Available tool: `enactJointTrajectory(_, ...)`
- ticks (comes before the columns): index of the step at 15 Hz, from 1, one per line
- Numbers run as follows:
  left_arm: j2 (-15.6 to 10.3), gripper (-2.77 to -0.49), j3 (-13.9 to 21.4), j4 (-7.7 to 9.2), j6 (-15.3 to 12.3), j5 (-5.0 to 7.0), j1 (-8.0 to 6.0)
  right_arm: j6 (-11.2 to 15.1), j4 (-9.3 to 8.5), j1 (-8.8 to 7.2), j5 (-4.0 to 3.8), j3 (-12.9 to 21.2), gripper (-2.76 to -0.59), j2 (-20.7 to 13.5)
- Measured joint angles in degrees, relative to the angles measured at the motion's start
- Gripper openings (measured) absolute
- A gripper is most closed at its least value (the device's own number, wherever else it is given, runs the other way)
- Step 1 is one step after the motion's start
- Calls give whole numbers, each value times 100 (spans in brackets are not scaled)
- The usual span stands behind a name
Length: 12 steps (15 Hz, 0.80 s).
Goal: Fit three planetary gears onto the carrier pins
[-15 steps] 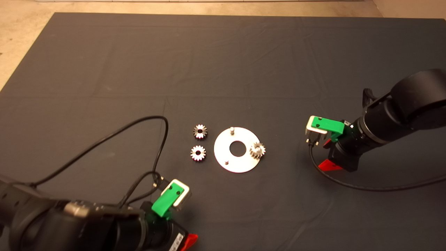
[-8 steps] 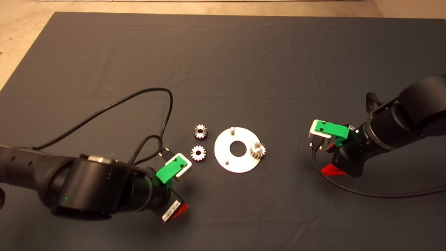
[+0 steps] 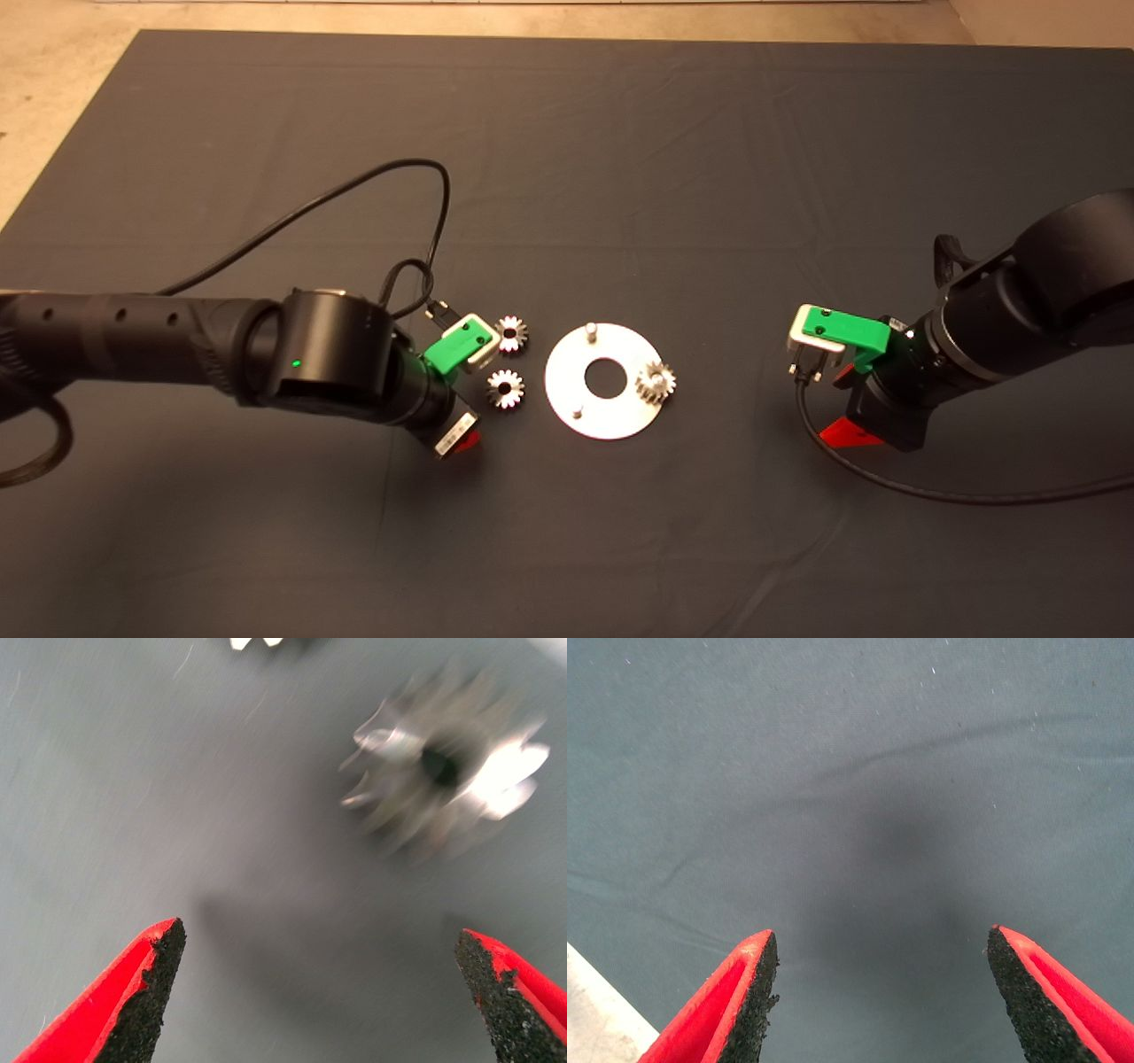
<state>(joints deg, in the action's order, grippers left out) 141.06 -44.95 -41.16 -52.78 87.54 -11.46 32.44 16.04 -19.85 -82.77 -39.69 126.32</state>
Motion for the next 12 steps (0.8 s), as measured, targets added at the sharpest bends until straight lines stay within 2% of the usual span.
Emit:
enactJointTrajectory(1, 63, -108, 0, 14, 37, -43, -4, 0, 0, 0, -5, 0, -162, -2)
enactJointTrajectory(3, 69, -108, -111, 73, 73, -48, -6, -2, 0, 0, -22, 0, -162, -30)
enactJointTrajectory(6, 36, -108, -271, 73, 79, -48, -4, -2, 0, 0, -18, 0, -162, -29)
enactJointTrajectory(12, 77, -108, -467, 72, 79, -312, -4, -2, 0, 1, -33, 0, -162, -29)
